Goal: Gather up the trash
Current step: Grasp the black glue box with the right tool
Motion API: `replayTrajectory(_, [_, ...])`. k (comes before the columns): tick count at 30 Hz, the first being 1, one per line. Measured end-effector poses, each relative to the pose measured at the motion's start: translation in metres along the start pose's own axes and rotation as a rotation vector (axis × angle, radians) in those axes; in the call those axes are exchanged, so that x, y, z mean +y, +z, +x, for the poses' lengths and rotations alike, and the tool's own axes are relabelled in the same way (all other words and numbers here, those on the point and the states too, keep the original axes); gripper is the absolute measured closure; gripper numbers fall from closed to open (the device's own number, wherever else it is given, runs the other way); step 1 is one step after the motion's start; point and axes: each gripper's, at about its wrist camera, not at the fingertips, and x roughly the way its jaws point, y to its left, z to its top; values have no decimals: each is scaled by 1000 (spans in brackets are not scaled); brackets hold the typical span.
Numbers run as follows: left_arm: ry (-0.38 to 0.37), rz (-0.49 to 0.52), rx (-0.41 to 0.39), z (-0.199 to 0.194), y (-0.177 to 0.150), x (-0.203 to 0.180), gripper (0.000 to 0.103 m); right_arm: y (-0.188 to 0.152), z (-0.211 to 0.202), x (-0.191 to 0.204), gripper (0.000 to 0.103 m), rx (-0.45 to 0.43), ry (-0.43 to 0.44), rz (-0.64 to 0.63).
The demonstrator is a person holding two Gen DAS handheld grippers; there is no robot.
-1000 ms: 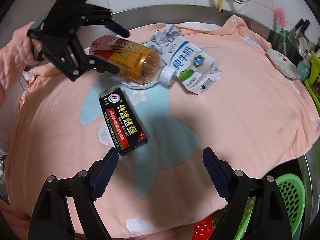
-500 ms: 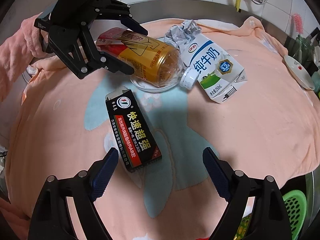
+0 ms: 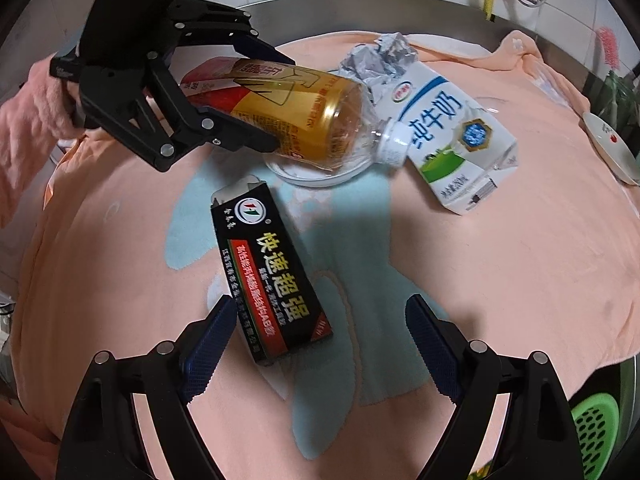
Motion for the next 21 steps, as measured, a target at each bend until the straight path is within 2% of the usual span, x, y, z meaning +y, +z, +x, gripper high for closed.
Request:
replayTrajectory(5, [5,-113,-57,-8,-16,-2,28,2,6,10,20,0,18,-37])
replayTrajectory(12, [23,-243,-87,-17,-37,-5,30,8,18,22,20,-6,41,-69])
replayTrajectory(21, [38,-339,-95,-29,-54,-10,31,15,32,33,26,-11,20,-123])
